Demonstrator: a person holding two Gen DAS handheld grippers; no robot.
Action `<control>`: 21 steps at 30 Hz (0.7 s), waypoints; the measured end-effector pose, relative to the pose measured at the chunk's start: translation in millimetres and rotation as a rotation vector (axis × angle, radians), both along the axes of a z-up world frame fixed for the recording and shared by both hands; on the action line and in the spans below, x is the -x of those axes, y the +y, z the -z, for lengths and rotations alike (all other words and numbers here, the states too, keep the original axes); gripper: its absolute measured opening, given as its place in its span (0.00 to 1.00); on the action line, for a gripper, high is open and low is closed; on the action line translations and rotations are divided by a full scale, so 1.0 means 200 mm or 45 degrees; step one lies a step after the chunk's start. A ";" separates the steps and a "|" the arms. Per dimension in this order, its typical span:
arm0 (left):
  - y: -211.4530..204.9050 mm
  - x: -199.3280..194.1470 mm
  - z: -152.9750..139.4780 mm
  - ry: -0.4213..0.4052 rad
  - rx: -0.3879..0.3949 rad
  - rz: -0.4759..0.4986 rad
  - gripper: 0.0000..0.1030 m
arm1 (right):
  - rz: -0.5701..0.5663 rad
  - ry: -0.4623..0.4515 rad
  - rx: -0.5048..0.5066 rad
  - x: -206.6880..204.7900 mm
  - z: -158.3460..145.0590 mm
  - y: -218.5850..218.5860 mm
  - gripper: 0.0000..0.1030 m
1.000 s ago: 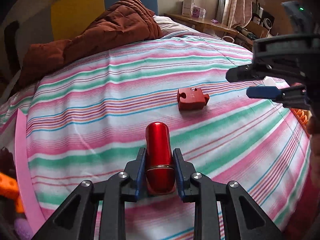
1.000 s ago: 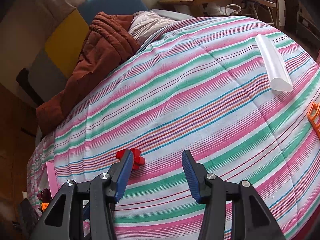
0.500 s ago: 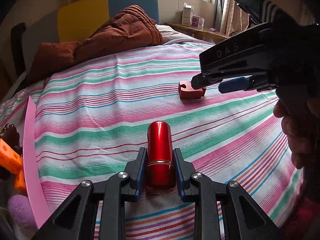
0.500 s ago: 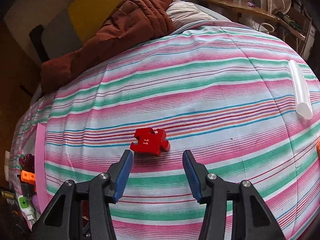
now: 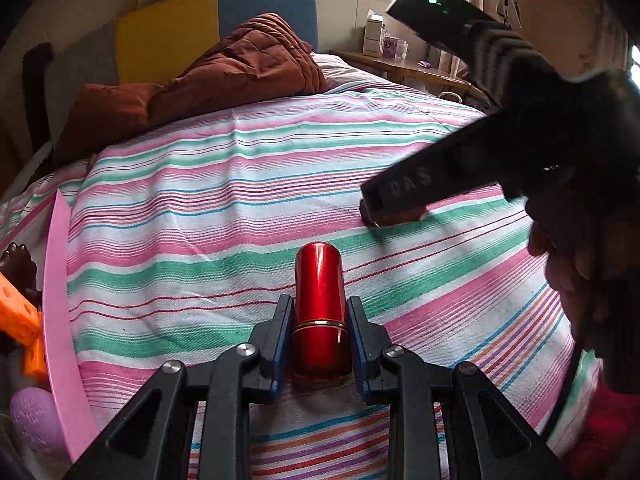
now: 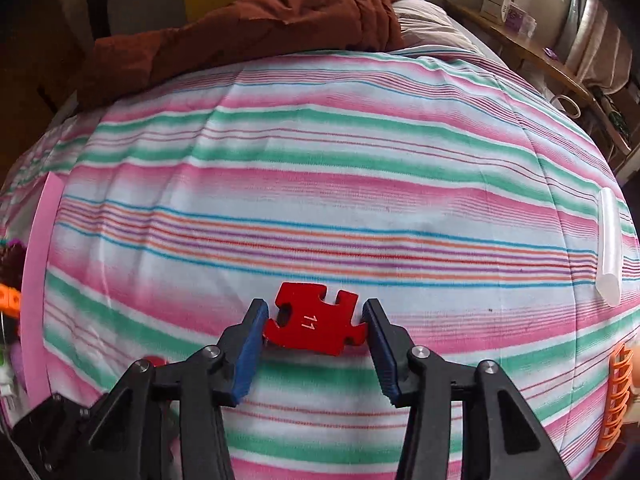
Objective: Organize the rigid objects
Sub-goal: 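Grasp the flat red puzzle piece with the right tool, then carry the red cylinder into the tray and open the left tool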
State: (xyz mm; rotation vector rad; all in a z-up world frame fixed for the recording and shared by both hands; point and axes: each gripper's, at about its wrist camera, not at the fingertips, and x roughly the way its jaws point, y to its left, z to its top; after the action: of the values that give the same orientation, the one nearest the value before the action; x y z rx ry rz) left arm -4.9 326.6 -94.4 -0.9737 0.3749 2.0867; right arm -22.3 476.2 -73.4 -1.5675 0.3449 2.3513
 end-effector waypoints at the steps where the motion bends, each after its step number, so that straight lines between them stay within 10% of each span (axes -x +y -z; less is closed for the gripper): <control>1: 0.00 0.00 0.00 0.003 0.003 0.000 0.26 | -0.013 -0.001 0.009 -0.04 0.00 -0.01 0.48; 21: -0.01 -0.01 -0.06 -0.071 0.037 -0.052 0.25 | -0.152 0.109 -0.064 -0.11 0.02 -0.08 0.48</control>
State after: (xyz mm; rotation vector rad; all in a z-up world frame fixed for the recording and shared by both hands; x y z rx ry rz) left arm -3.0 324.5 -82.5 -1.0628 0.3605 2.0906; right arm -0.2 461.0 -78.1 -1.5069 0.2147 2.5019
